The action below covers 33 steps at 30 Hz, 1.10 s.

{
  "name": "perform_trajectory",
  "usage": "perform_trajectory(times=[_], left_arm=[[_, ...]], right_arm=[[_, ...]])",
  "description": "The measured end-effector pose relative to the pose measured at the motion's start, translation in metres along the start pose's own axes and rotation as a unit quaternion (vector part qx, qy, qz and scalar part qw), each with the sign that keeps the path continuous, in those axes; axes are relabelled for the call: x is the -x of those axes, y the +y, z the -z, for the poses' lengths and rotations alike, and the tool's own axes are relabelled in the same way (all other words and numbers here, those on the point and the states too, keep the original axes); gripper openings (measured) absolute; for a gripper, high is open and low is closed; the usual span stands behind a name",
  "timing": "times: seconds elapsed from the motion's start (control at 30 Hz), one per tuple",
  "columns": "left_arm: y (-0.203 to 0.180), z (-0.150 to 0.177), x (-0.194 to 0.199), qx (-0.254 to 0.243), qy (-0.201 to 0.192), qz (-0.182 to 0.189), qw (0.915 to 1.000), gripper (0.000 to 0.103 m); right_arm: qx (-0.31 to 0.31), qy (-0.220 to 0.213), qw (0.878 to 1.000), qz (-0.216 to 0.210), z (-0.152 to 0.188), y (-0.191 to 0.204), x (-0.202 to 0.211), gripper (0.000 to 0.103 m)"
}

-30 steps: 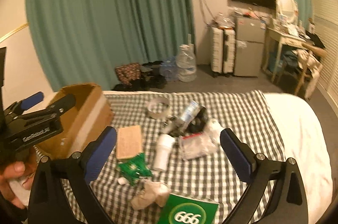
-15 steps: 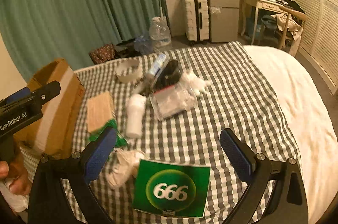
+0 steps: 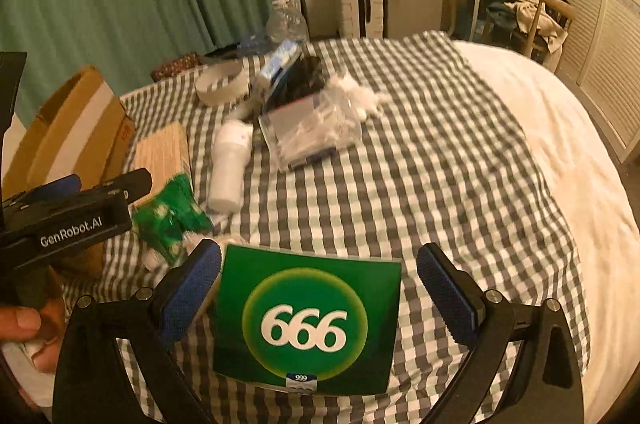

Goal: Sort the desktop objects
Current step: 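Grasp the green printed medicine box with the right gripper, then grasp the green foil packet with the left gripper while the right gripper holds the box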

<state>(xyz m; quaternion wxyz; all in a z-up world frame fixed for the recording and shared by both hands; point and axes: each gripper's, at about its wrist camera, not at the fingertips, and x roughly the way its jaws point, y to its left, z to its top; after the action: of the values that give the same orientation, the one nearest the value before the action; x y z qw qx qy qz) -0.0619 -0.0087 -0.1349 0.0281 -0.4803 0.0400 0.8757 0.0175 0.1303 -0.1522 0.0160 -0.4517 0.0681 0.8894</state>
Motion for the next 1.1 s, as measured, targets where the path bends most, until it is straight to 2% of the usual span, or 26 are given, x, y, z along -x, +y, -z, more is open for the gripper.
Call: perform_trajectory(times=[0.2, 0.37, 0.43, 0.47, 0.57, 0.63, 0.67, 0.7, 0.8, 0.83, 1.0, 1.07, 1.1], left_arm=[[0.0, 0.01, -0.035, -0.007, 0.062, -0.014, 0.998, 0.103], [0.002, 0.013, -0.046, 0.0, 0.082, -0.004, 0.9966, 0.103], [0.0, 0.014, -0.047, -0.004, 0.084, -0.005, 0.9964, 0.103], [0.0, 0.014, -0.048, -0.006, 0.085, -0.005, 0.9963, 0.103], [-0.001, 0.014, -0.05, -0.01, 0.084, -0.001, 0.9964, 0.101], [-0.001, 0.016, -0.051, -0.008, 0.085, 0.007, 0.9963, 0.086], [0.0, 0.016, -0.051, -0.005, 0.088, 0.015, 0.996, 0.083], [0.0, 0.017, -0.052, -0.002, 0.091, 0.022, 0.9956, 0.073], [-0.004, 0.015, -0.054, -0.001, 0.094, 0.038, 0.9949, 0.059], [-0.004, 0.015, -0.052, -0.001, 0.092, 0.041, 0.9949, 0.055], [-0.007, 0.012, -0.04, -0.005, 0.075, 0.043, 0.9962, 0.049], [-0.006, 0.009, -0.035, -0.005, 0.068, 0.044, 0.9967, 0.044], [-0.006, 0.008, -0.032, -0.005, 0.063, 0.044, 0.997, 0.037]], right_arm=[[-0.006, 0.001, 1.0, -0.004, 0.004, 0.004, -0.009, 0.1], [-0.021, 0.012, 0.999, -0.021, 0.008, 0.002, -0.015, 0.102], [-0.021, 0.056, 0.998, -0.003, 0.011, 0.003, -0.024, 0.102], [-0.028, 0.078, 0.996, -0.011, 0.014, 0.002, -0.03, 0.102], [-0.045, 0.102, 0.993, -0.025, 0.022, -0.002, -0.041, 0.102], [-0.058, 0.108, 0.992, -0.034, 0.024, -0.006, -0.044, 0.102], [-0.063, 0.105, 0.992, -0.039, 0.024, -0.008, -0.044, 0.102], [-0.062, 0.1, 0.992, -0.041, 0.025, -0.008, -0.043, 0.102], [-0.043, 0.101, 0.993, -0.045, 0.027, -0.004, -0.043, 0.101], [-0.042, 0.101, 0.993, -0.049, 0.027, -0.003, -0.043, 0.1], [-0.044, 0.096, 0.992, -0.067, 0.026, -0.005, -0.04, 0.098], [-0.044, 0.09, 0.992, -0.072, 0.026, -0.006, -0.037, 0.098], [-0.044, 0.086, 0.993, -0.072, 0.025, -0.007, -0.035, 0.098]])
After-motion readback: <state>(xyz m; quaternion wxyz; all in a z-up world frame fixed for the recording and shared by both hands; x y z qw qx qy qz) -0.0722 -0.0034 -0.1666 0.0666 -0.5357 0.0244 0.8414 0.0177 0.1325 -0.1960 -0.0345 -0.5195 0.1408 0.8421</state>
